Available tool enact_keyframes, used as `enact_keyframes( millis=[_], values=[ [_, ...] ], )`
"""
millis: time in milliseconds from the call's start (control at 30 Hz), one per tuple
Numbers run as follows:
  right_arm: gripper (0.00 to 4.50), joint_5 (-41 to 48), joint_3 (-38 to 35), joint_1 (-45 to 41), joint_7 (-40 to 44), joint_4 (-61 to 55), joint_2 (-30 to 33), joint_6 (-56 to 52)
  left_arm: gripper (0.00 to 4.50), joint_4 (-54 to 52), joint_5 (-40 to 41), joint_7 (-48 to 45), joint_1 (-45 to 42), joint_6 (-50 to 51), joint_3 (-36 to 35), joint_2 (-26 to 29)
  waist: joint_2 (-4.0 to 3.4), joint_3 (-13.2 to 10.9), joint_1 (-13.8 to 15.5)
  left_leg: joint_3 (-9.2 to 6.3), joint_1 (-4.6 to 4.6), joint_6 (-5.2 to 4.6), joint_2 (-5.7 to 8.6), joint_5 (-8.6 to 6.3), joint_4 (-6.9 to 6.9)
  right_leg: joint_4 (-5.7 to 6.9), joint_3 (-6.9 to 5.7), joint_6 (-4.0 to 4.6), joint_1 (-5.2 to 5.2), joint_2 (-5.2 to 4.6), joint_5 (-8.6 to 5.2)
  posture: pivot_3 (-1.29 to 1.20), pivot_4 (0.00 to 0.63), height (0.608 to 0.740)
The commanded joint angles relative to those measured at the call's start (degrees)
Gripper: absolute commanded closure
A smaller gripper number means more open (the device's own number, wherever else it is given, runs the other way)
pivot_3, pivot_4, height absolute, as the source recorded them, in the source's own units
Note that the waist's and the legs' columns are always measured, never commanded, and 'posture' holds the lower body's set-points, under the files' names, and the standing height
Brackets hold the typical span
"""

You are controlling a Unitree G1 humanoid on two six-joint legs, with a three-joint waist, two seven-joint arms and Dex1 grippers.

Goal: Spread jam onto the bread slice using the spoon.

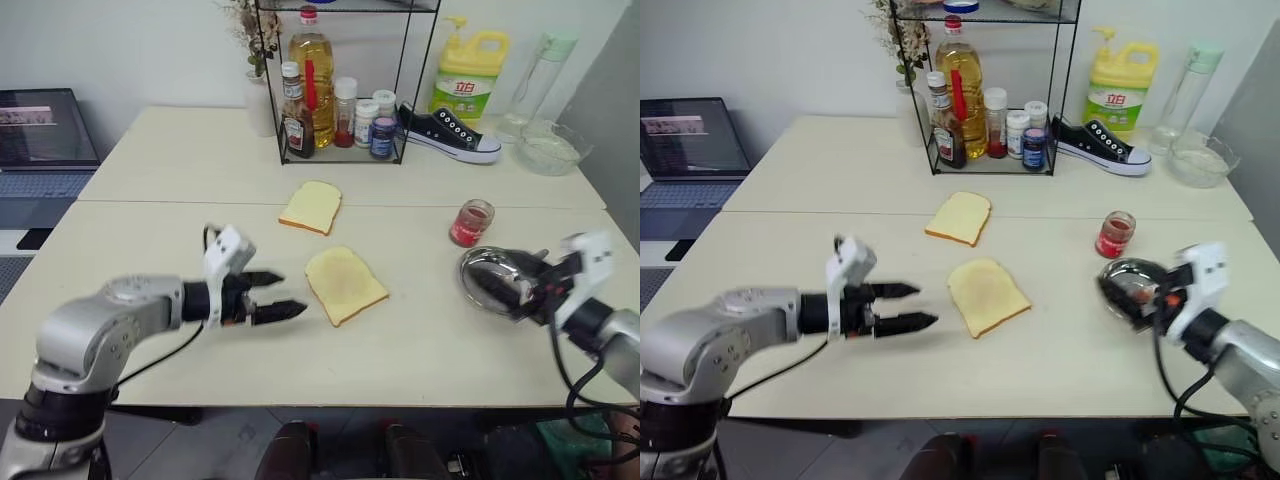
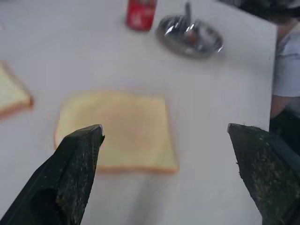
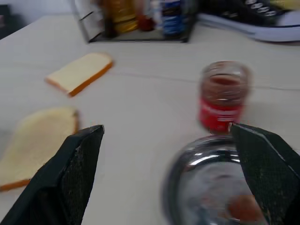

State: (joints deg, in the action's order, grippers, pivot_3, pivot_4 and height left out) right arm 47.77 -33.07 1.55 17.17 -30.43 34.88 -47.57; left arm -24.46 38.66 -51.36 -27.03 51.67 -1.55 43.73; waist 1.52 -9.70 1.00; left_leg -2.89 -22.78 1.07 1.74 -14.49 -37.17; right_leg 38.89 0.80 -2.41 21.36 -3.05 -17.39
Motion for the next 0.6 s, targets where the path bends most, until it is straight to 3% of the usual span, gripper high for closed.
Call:
enact_keyframes(
  millis=[33, 133, 267, 433, 600],
  values=[
    [0.00, -0.61, -5.04, -0.84, -3.55, 4.11, -1.28, 2.05, 0.02, 1.04, -5.74, -1.82, -2.73, -8.11, 7.15, -2.49, 0.00, 0.00, -0.19, 0.03, 0.00, 0.00, 0.00, 0.00, 0.01, 0.00, 0.03, 0.00, 0.02, 0.00, 0.00, 0.00, 0.150, 0.740],
    [0.00, -1.86, -6.75, -0.40, -3.95, 11.08, -2.88, 3.92, 0.02, 5.85, -11.30, -6.68, -7.26, -20.48, 15.24, -9.79, 0.01, -0.01, -0.53, 0.03, -0.02, 0.00, -0.07, 0.01, 0.04, 0.02, 0.02, 0.00, 0.05, 0.02, 0.00, 0.00, 0.150, 0.740],
    [0.00, -1.21, -6.44, -5.86, -0.90, 22.96, -2.53, 5.39, 0.02, 13.28, -14.14, -10.62, -11.69, -26.09, 19.05, -15.05, -0.06, -0.01, -1.45, 0.09, 0.01, -0.01, -0.09, 0.01, 0.03, 0.06, 0.06, 0.00, 0.06, 0.03, 0.00, 0.00, 0.150, 0.740],
    [0.00, -1.04, -5.33, -14.46, 4.18, 38.99, -0.81, 5.75, 0.02, 19.60, -16.19, -13.75, -14.45, -29.87, 20.33, -18.03, -0.27, 0.05, -2.68, 0.14, 0.07, -0.02, -0.16, 0.01, 0.10, 0.06, 0.10, 0.00, 0.06, 0.23, 0.00, 0.00, 0.150, 0.740],
    [0.00, -2.86, -3.67, -23.81, 11.76, 57.69, 2.88, 6.75, 0.02, 19.07, -16.76, -14.54, -13.34, -29.29, 20.63, -18.67, -0.32, 0.04, -2.70, 0.16, 0.03, -0.03, -0.20, 0.01, 0.09, 0.03, 0.11, 0.01, 0.08, 0.25, 0.00, 0.00, 0.150, 0.740]
  ],
)
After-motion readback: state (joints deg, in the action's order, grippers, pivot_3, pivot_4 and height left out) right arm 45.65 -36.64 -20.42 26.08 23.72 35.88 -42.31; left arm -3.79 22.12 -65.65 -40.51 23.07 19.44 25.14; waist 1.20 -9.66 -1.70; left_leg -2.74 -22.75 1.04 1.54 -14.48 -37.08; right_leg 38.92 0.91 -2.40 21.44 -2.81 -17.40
